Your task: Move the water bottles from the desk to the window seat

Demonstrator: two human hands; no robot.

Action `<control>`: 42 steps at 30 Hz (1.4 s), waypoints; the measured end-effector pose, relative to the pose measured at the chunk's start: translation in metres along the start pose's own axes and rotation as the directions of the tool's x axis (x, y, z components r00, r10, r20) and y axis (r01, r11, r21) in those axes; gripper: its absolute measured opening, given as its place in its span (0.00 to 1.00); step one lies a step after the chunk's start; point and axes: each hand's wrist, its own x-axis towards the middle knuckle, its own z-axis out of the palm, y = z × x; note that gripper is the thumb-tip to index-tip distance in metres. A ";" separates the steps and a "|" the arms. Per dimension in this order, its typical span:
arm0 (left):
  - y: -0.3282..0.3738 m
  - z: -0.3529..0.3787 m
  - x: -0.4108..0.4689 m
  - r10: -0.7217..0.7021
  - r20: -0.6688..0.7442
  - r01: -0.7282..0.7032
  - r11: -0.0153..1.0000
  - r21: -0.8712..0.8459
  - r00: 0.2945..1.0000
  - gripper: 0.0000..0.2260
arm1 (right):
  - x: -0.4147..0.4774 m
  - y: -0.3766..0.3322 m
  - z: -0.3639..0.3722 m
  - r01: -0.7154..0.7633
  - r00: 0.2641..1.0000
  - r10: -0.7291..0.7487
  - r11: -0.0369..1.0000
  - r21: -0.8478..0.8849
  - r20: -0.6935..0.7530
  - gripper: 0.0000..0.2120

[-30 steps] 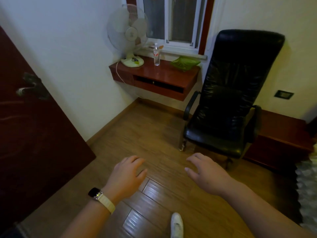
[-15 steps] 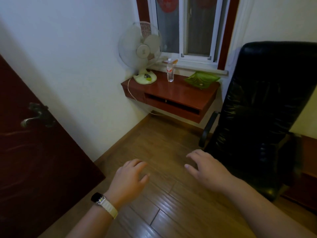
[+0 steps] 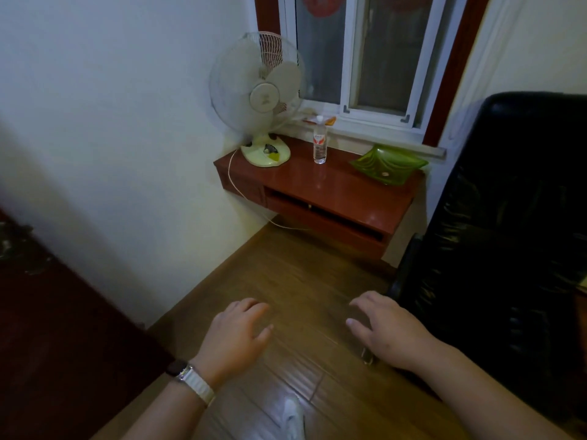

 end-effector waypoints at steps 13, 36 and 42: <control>-0.079 -0.079 0.225 0.134 -0.026 -0.136 0.985 -0.111 0.991 0.22 | 0.209 -0.027 -0.076 -0.060 0.995 0.059 0.998 -0.006 -0.078 0.24; -0.091 -0.114 0.526 0.146 0.023 -0.144 0.988 -0.050 0.989 0.20 | 0.494 0.061 -0.128 -0.006 1.000 0.006 1.000 0.016 -0.017 0.23; -0.055 -0.126 0.613 0.187 0.004 -0.187 0.978 0.097 0.982 0.21 | 0.563 0.110 -0.153 0.018 1.000 -0.018 1.000 -0.012 0.002 0.24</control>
